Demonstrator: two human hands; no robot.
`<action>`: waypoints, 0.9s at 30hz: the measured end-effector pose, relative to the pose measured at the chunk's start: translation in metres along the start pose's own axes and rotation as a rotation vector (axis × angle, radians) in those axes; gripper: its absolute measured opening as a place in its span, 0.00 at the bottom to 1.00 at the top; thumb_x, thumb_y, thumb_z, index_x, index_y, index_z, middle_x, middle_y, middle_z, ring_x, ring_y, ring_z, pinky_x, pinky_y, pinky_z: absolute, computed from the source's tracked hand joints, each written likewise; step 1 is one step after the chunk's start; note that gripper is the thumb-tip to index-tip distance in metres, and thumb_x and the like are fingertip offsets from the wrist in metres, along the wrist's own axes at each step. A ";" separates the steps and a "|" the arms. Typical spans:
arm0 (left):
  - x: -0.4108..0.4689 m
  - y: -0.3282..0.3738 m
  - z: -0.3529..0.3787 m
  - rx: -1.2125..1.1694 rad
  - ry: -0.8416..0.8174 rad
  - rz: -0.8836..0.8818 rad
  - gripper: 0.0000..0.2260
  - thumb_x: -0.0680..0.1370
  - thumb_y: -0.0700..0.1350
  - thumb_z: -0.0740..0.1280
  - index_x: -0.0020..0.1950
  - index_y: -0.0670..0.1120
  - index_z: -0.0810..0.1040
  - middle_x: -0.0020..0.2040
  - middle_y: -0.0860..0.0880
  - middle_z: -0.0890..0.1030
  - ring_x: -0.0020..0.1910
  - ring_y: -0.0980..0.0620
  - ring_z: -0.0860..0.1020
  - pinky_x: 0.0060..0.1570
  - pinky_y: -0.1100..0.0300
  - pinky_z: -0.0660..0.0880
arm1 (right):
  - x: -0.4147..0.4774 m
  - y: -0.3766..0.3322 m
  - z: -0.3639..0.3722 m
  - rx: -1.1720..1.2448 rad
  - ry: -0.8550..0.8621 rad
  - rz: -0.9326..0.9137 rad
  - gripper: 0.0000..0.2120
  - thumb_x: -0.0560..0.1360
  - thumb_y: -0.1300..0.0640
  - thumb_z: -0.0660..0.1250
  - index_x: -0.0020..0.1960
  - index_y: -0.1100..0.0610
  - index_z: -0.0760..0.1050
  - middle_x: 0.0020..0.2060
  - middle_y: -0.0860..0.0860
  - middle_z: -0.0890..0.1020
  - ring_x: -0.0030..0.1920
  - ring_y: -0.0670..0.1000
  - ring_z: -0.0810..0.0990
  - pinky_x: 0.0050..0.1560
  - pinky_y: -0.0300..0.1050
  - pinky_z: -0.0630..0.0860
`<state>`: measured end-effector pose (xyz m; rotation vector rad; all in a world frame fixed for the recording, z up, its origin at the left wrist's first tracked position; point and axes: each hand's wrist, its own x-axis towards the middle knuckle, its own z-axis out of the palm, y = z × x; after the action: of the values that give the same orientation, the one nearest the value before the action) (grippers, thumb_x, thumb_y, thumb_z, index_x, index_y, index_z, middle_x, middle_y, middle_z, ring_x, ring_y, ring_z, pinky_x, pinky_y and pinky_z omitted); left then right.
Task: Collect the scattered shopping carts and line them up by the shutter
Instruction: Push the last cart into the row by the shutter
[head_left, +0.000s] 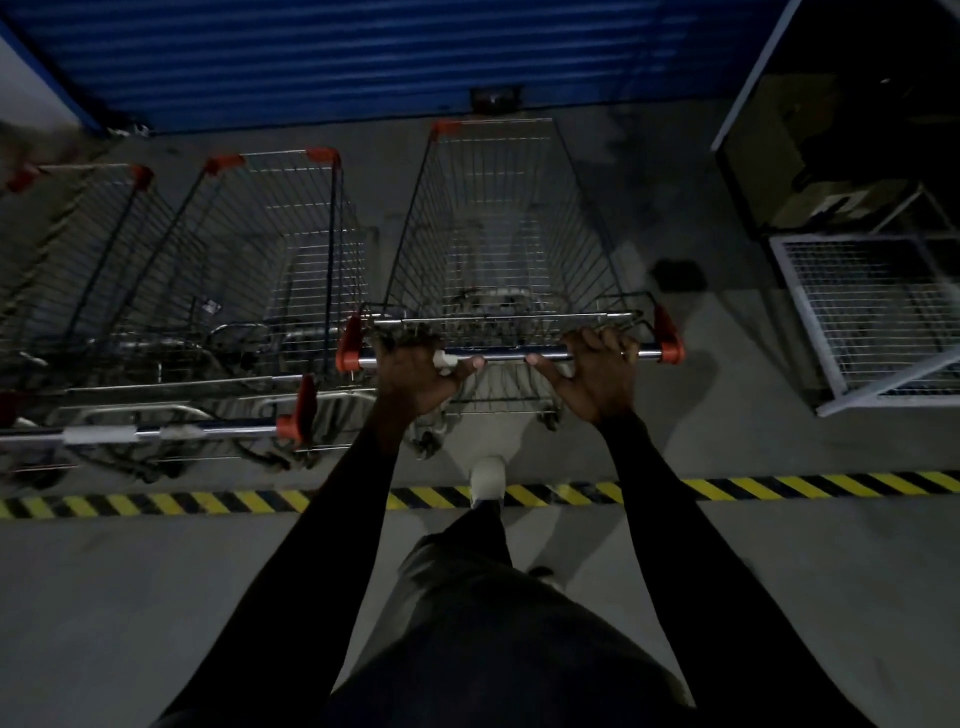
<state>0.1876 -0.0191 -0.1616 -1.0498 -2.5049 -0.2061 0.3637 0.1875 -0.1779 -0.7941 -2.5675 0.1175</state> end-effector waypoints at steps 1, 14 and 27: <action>-0.005 0.001 -0.002 0.004 -0.024 -0.001 0.35 0.75 0.77 0.57 0.36 0.47 0.81 0.33 0.46 0.82 0.42 0.42 0.83 0.62 0.37 0.71 | -0.005 0.000 -0.002 0.004 -0.004 0.003 0.31 0.77 0.25 0.57 0.53 0.51 0.82 0.50 0.47 0.82 0.57 0.53 0.76 0.61 0.52 0.63; -0.051 0.013 -0.032 -0.047 -0.102 -0.013 0.37 0.76 0.78 0.50 0.32 0.48 0.77 0.33 0.48 0.81 0.45 0.44 0.83 0.61 0.42 0.72 | -0.051 -0.004 -0.026 0.028 0.043 -0.028 0.28 0.78 0.27 0.62 0.49 0.53 0.80 0.45 0.48 0.81 0.53 0.55 0.77 0.58 0.54 0.66; -0.071 0.012 -0.042 -0.139 -0.051 -0.007 0.34 0.75 0.77 0.55 0.34 0.47 0.78 0.33 0.48 0.81 0.42 0.44 0.82 0.62 0.43 0.72 | -0.073 -0.012 -0.039 0.036 0.078 -0.029 0.26 0.78 0.30 0.64 0.47 0.54 0.78 0.44 0.49 0.80 0.51 0.56 0.76 0.58 0.54 0.67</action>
<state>0.2542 -0.0686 -0.1540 -1.1131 -2.5709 -0.3651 0.4280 0.1351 -0.1688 -0.7341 -2.4955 0.1212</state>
